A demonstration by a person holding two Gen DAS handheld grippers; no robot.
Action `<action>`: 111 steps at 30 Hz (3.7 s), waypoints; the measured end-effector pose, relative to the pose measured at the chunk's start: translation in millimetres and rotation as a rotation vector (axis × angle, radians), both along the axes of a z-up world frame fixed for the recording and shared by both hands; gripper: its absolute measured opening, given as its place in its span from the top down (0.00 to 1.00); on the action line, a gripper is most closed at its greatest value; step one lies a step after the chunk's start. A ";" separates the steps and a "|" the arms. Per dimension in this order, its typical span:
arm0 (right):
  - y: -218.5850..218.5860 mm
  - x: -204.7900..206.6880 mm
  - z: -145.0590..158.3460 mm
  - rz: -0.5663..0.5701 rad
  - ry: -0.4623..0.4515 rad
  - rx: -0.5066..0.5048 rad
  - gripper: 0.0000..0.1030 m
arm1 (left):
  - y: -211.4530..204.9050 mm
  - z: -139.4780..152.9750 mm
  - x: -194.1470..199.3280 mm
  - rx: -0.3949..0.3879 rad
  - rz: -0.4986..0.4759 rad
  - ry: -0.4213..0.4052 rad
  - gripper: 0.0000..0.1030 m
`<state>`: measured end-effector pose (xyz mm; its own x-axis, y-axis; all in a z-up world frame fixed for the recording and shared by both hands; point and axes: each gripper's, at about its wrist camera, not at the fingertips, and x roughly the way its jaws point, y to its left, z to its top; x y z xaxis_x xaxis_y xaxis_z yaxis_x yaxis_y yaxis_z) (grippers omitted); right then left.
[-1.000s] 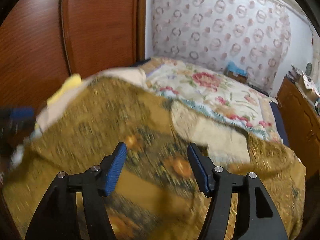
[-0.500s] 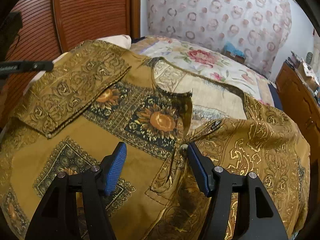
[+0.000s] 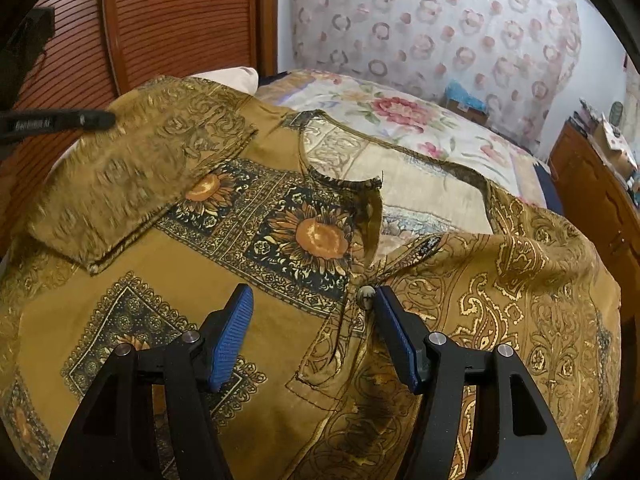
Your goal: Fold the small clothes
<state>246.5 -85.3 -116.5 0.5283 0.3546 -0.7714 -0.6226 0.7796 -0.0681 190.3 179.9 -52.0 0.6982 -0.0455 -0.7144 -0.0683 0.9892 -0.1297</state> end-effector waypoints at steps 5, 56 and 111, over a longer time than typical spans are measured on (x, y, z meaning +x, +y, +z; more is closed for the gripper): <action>-1.0 -0.8 -0.9 0.000 -0.002 -0.003 0.37 | 7.9 6.8 -4.3 0.001 0.014 -0.012 0.98; -313.3 0.1 40.0 -0.482 -0.014 0.133 0.40 | -124.3 -52.5 -58.2 0.117 -0.241 0.056 0.66; -221.4 -30.2 53.5 -0.197 -0.063 0.154 0.52 | -127.9 -53.1 -55.4 0.126 -0.238 0.056 0.57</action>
